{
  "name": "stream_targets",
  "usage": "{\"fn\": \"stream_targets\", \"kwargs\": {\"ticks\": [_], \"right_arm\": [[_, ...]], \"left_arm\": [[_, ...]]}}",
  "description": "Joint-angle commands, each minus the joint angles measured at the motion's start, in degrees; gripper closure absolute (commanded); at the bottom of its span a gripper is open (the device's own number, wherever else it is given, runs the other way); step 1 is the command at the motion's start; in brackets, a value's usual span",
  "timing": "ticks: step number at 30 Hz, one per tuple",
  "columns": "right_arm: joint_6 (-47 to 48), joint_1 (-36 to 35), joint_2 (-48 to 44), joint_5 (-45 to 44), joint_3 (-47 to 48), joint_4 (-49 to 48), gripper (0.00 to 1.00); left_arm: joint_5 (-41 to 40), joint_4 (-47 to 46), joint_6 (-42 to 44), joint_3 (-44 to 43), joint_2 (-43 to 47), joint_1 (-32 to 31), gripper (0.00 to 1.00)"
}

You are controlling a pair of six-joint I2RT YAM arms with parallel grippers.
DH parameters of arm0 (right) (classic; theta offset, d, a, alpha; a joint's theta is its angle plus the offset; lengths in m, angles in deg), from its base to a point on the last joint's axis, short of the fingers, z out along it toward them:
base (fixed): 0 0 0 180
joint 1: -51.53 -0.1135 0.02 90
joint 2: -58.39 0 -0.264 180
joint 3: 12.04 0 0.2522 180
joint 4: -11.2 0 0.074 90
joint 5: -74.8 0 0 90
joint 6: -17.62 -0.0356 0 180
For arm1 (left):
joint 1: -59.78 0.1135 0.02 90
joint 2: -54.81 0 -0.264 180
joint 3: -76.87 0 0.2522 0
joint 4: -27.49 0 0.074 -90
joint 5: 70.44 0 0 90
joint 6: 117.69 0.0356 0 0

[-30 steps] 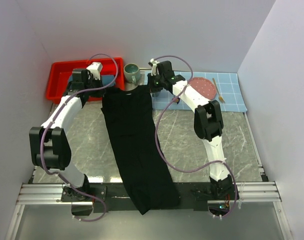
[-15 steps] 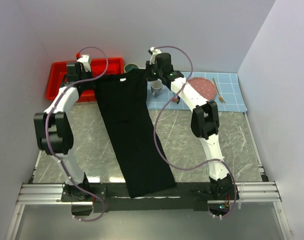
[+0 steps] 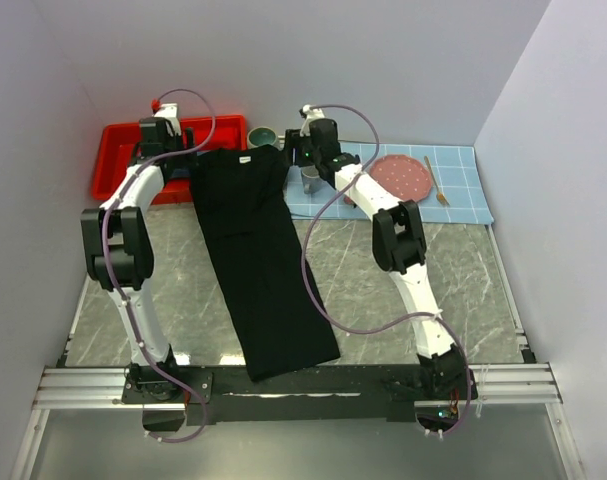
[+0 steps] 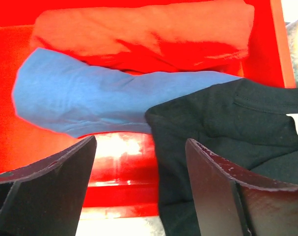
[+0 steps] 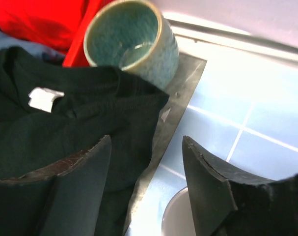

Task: Roll the t-shirts
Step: Roll the T-shirt to the center of the board.

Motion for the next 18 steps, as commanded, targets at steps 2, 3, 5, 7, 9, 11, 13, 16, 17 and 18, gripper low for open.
{"fn": "stream_targets", "kwargs": {"ticks": [2,3,5,7,9,11,13,16,17,18], "right_arm": [[-1.06,2.44,-13.2,5.49,-4.16,-5.25,0.31],[-0.63,2.71,-15.58,7.16,-6.98,-5.43,0.31],[1.47,2.97,-23.29,11.82,-16.87,-8.32,0.3],[7.96,2.8,-28.94,16.81,-24.46,-8.94,0.29],[17.59,2.8,-37.38,20.25,-35.62,-7.55,0.29],[25.18,2.97,-45.61,24.46,-46.22,-3.44,0.29],[38.61,2.89,-50.91,26.68,-53.2,0.26,0.3],[57.16,2.97,-60.41,30.55,-64.55,9.4,0.32],[61.47,2.8,-64.35,31.77,-69.01,14.29,0.32],[70.82,2.8,-66.21,33.79,-71.06,17.13,0.32]], "left_arm": [[0.81,0.97,0.16,1.18,12.6,0.44,0.19],[3.18,1.06,1.22,3.03,14.8,0.44,0.19],[11.84,2.46,6.89,9.18,21.91,0.27,0.17],[18.64,5.87,11.05,15.92,29.19,0.09,0.16],[27.14,10.52,18.25,19.99,33.69,-1.75,0.16],[30.78,18.06,26.92,25.61,40.02,-6.2,0.16],[32.82,22.3,32.75,31.31,45.81,-10.52,0.16],[32.29,28.47,43.39,38.6,52.49,-21.24,0.16],[32.47,28.65,46.63,40.56,54.18,-25.36,0.16],[32.56,29.7,48.67,42.4,55.76,-27.14,0.16]]}}
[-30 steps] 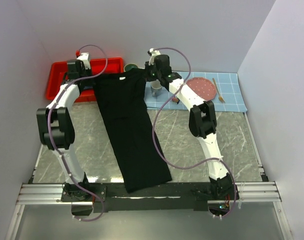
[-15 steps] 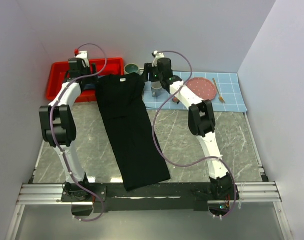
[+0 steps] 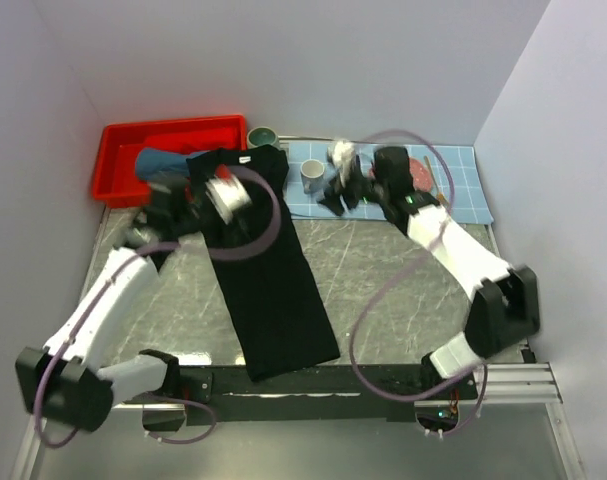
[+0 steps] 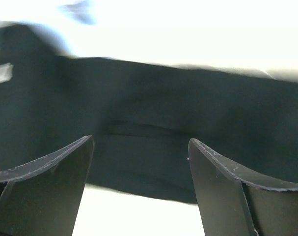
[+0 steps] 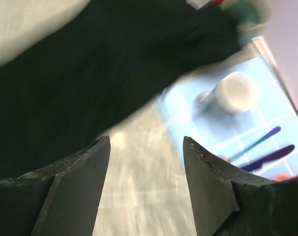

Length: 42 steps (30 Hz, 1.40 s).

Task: Roll the t-shirts
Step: Roll the T-shirt to the center of the board.

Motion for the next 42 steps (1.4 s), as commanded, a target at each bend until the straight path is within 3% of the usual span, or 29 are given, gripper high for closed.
{"fn": "stream_targets", "kwargs": {"ticks": [1,6,7,10,14,19,28,34,42], "right_arm": [[36.05,-0.83,-8.11,9.04,-13.31,18.17,0.33],[65.2,-4.87,-20.68,9.75,-25.02,32.95,0.33],[68.33,-5.22,-22.43,9.32,-27.04,34.01,0.33],[78.44,-6.72,-27.28,9.13,-35.3,35.6,0.33],[85.75,-8.3,-27.9,12.2,-39.8,33.77,0.35],[84.01,-11.64,-25.1,14.76,-41.48,25.42,0.38],[90.5,-13.05,-14.37,16.43,-36.65,26.45,0.41],[97.36,-13.49,-14.1,17.92,-38.39,30.59,0.4],[95.96,-15.33,-12.35,18.8,-39.63,26.64,0.4]], "left_arm": [[6.1,11.65,18.06,9.73,6.76,-10.46,0.16],[12.26,22.26,34.92,16.25,11.53,-15.49,0.14],[12.62,23.77,37.48,18.61,12.66,-16.46,0.14],[12.53,30.18,56.32,24.14,15.64,-19.36,0.16],[14.99,26.08,67.34,33.38,23.3,-19.46,0.17],[19.82,15.1,62.13,40.08,27.0,-19.55,0.22],[22.9,15.52,68.76,40.87,23.22,-20.33,0.26],[23.52,17.72,74.14,42.98,24.54,-20.77,0.29],[23.69,14.39,74.42,43.16,20.68,-25.43,0.37]]}}
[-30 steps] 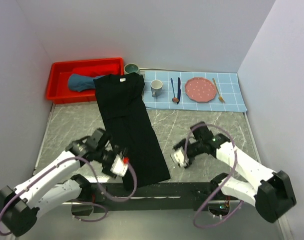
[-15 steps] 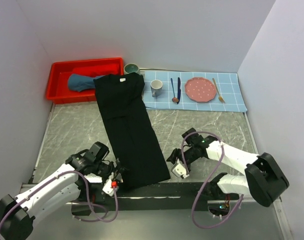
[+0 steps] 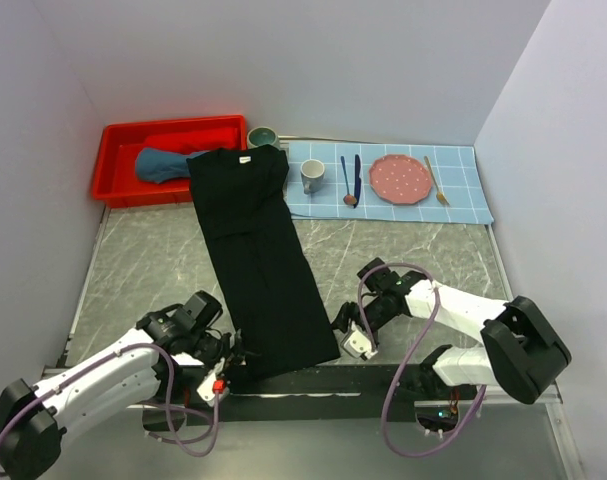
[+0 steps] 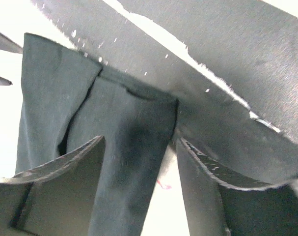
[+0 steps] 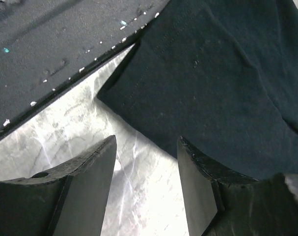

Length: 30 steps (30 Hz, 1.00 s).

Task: Roll the t-shirts
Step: Roll the T-shirt to the center of the board.

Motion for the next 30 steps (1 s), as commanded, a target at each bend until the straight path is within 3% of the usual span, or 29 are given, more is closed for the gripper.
{"fn": "stream_targets", "kwargs": {"ticks": [1,8,13,26,30], "right_arm": [[10.19,-1.41,1.4,2.43,-0.42,-0.47,0.4],[12.3,-3.52,1.41,2.17,-1.47,1.47,0.42],[11.16,-4.31,2.98,1.38,-2.88,-2.65,0.43],[16.52,-4.49,6.33,0.5,-3.23,-2.84,0.48],[17.22,-5.01,6.68,-0.38,-3.85,-2.05,0.57]], "left_arm": [[3.13,-2.01,0.65,-0.31,-2.8,-3.94,0.37],[0.32,-9.83,-9.2,0.12,-6.76,-10.81,0.41],[-1.26,-14.3,-13.32,0.83,-8.08,-12.83,0.44],[-2.23,-14.31,-14.3,0.74,-6.85,-13.8,0.52],[-2.41,-13.09,-14.56,-0.66,-8.08,-14.15,0.58]]}}
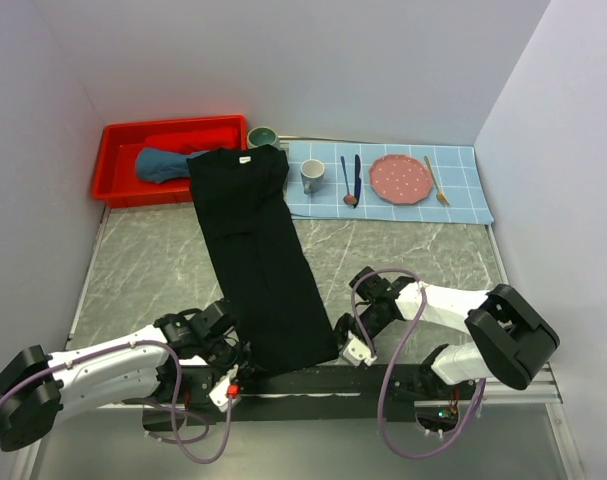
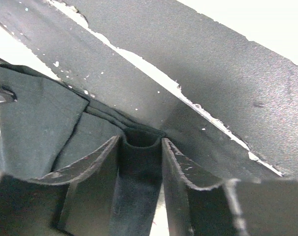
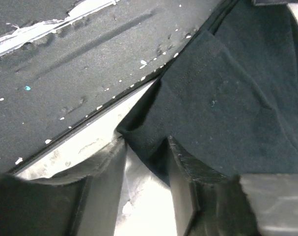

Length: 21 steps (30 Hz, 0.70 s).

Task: Roll the t-shirts
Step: Roll the T-shirt to the center of the board.

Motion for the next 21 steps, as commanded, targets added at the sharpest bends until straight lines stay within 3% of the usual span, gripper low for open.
{"fn": "stream_targets", "kwargs": {"ticks": [1,5,8,14,17,18,21], "right_arm": [[16.24,-1.02,1.52,-4.55,-1.9,1.89,0.6],[12.03,-1.81,2.14,-4.91,-1.47,1.01,0.78],[9.21,-1.81,1.26,-4.82,-0.15,3.11,0.85],[0.08,-1.9,-5.07,-2.28,1.08,7.51,0.88],[-8.62,-1.72,-6.3,-2.01,2.84,7.34,0.89],[-11.42,-1.72,-7.0,-1.83,3.71,6.99,0.89],[-19.25,-1.54,-9.8,-0.96,4.51,6.64,0.9]], "left_arm": [[0.37,1.19,-0.88,-2.02,-0.84,-0.73,0.59],[-0.42,2.34,-1.67,-2.81,0.38,-2.14,0.67],[-1.74,3.04,-5.18,-4.04,1.7,-3.89,0.69],[-4.63,1.48,-16.86,-7.82,0.04,-7.67,0.73],[-5.96,-1.87,-25.73,-10.97,-3.37,-9.61,0.83],[-6.57,-2.06,-29.84,-12.12,-4.44,-10.05,0.97],[-7.53,-3.28,-36.01,-14.24,-5.5,-10.57,0.99]]}}
